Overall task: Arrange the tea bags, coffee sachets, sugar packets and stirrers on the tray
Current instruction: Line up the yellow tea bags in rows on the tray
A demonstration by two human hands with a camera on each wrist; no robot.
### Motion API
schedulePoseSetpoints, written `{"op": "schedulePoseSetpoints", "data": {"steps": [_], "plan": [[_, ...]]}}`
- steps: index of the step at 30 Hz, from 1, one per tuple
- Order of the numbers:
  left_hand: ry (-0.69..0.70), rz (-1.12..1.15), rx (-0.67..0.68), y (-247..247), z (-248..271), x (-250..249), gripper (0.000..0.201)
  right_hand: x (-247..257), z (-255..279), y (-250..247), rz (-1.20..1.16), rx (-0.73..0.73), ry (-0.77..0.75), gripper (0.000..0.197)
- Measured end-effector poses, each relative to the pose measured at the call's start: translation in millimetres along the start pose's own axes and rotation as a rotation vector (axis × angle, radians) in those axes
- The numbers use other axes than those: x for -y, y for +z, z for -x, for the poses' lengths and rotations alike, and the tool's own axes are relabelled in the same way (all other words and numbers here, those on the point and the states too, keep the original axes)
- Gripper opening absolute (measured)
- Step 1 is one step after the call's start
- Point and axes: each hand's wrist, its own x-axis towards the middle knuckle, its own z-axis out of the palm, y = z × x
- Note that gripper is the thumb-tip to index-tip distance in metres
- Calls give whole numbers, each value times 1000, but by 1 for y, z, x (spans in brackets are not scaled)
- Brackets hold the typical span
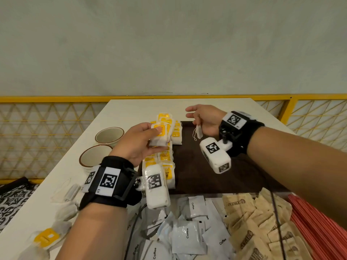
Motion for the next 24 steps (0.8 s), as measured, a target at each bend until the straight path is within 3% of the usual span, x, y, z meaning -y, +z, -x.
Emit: {"op": "schedulePoseSetpoints", "data": {"steps": [5,7,9,12,17,21,24], "plan": [[-127,209,228,23,6,-2,29,3,41,-7,-157,184,-105,52],[-146,232,273,32,7,0,44,-2,47,-6,-197,242,-144,49],[-148,277,286,39,9,3,42,-9,51,-4,-204,249,-190,45],[-131,335,257,44,8,7,39,-18,54,-2,-78,157,-282,34],[-51,204,176,39,4,8,32,-25,61,-10,281,13,-361,18],[51,52,52,39,5,8,6,-22,66,-17,209,-65,-322,23],[84,29,-22,39,4,10,5,-17,72,-22,135,-37,-293,31]]}}
